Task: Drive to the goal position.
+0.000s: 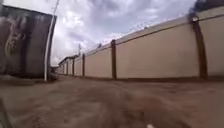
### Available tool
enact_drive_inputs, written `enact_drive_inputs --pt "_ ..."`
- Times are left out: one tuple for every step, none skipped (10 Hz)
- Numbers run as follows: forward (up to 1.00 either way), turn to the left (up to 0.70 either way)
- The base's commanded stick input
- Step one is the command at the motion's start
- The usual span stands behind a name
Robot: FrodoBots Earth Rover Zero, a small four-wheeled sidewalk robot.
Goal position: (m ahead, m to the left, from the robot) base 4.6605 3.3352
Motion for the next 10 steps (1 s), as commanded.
enact_drive_inputs --pt "0.70 0.27" --pt "0.70 0.14" --pt "0.70 0.00" --pt "0.70 0.00" --pt "0.70 0.05" --pt "0.70 0.20" --pt "0.70 0.28" --pt "0.70 0.28" --pt "0.70 0.00" --pt "0.70 0.00"
